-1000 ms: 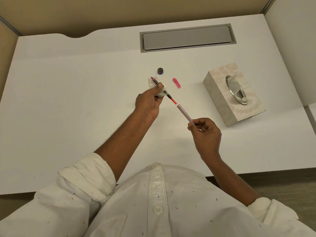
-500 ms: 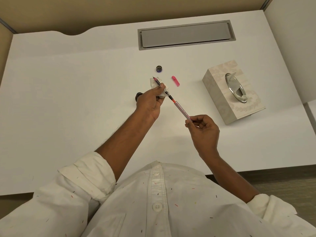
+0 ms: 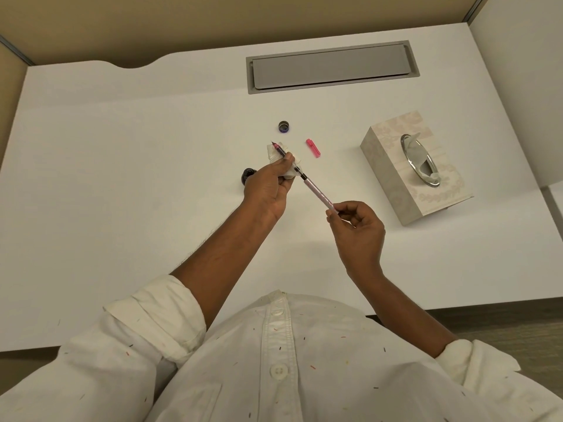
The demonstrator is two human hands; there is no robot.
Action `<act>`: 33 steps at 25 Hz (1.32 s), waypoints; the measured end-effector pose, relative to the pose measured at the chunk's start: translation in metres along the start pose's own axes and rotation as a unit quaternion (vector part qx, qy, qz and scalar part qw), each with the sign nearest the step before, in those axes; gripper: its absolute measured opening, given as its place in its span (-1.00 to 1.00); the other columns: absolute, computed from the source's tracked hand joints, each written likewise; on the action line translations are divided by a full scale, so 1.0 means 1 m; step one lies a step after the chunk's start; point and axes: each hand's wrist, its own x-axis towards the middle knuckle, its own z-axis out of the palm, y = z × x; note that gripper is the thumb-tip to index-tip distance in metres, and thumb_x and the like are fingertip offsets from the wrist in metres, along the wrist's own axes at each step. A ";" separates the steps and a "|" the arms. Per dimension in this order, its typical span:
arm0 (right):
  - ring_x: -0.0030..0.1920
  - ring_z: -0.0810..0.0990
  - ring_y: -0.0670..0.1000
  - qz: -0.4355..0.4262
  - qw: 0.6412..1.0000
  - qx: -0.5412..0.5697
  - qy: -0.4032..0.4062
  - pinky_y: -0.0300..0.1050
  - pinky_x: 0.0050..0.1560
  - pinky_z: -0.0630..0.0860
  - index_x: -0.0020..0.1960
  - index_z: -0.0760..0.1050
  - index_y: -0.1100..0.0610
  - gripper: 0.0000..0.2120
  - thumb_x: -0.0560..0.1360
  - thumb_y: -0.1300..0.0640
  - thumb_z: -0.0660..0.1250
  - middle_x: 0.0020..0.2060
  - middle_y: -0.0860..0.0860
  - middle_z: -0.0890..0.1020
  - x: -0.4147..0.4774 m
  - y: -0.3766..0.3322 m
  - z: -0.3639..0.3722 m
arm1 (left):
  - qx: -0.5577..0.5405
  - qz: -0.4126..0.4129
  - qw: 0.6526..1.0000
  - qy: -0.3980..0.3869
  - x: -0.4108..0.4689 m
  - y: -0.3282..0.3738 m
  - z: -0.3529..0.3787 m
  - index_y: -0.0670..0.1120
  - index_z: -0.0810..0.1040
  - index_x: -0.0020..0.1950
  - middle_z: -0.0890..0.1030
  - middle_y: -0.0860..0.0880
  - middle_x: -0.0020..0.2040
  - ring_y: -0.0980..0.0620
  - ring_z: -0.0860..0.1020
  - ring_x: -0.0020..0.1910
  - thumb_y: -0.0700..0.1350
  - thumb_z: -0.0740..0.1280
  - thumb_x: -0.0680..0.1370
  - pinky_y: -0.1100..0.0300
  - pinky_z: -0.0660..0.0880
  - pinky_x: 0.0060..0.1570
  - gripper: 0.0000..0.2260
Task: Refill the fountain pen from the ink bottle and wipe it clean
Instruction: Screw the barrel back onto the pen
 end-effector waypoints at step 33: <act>-0.05 0.70 0.13 0.181 0.950 0.256 -0.004 -0.12 0.02 0.63 0.00 0.59 0.28 -0.79 0.38 0.43 0.43 -0.10 0.21 0.69 0.006 -0.031 0.020 | 0.018 -0.003 0.999 -0.039 0.002 -0.008 -0.002 -0.26 0.58 -0.14 0.60 -0.12 -0.15 -0.04 0.59 -0.08 -0.39 0.32 0.47 -0.01 0.46 0.25 -0.92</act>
